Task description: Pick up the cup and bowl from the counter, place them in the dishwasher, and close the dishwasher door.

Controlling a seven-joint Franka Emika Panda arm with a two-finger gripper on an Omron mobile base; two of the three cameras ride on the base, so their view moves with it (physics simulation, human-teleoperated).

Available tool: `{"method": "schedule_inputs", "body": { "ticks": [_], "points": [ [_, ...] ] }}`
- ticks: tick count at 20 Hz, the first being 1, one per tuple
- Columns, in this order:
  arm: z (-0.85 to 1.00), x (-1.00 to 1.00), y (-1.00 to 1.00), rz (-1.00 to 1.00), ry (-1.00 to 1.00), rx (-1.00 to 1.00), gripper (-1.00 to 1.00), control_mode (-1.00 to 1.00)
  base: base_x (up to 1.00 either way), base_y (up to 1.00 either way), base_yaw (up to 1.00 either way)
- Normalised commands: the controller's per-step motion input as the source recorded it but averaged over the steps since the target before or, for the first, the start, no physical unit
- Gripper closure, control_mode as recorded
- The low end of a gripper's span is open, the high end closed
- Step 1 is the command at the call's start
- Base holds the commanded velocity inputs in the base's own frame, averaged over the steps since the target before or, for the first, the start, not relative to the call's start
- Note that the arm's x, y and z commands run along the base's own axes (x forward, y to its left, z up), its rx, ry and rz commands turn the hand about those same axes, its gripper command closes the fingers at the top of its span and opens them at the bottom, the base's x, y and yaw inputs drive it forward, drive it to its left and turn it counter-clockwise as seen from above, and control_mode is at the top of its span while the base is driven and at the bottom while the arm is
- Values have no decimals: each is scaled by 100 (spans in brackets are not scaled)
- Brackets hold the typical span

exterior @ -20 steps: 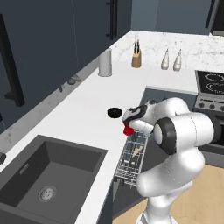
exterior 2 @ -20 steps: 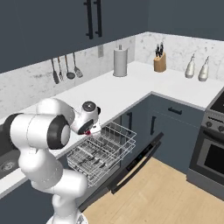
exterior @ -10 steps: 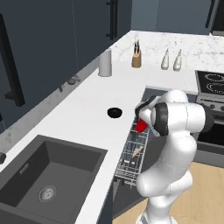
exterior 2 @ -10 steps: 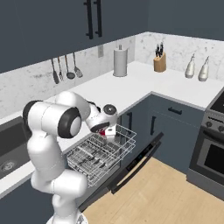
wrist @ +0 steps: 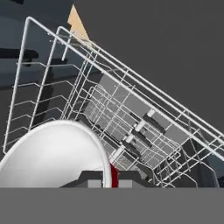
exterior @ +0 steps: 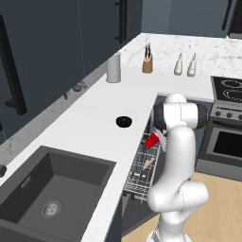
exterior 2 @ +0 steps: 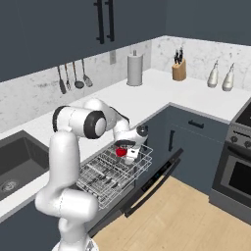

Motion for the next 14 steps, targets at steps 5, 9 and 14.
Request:
{"method": "schedule_inputs", "body": {
  "ticks": [5, 9, 14],
  "points": [
    [-60, 75, 0, -12, 18, 19, 100, -100, 0, 0, 0],
    [-46, 100, 0, -12, 24, 15, 100, -100, 0, 0, 0],
    [-52, 82, 1, -12, 23, 14, 100, -100, 0, 0, 0]
  ]
}}
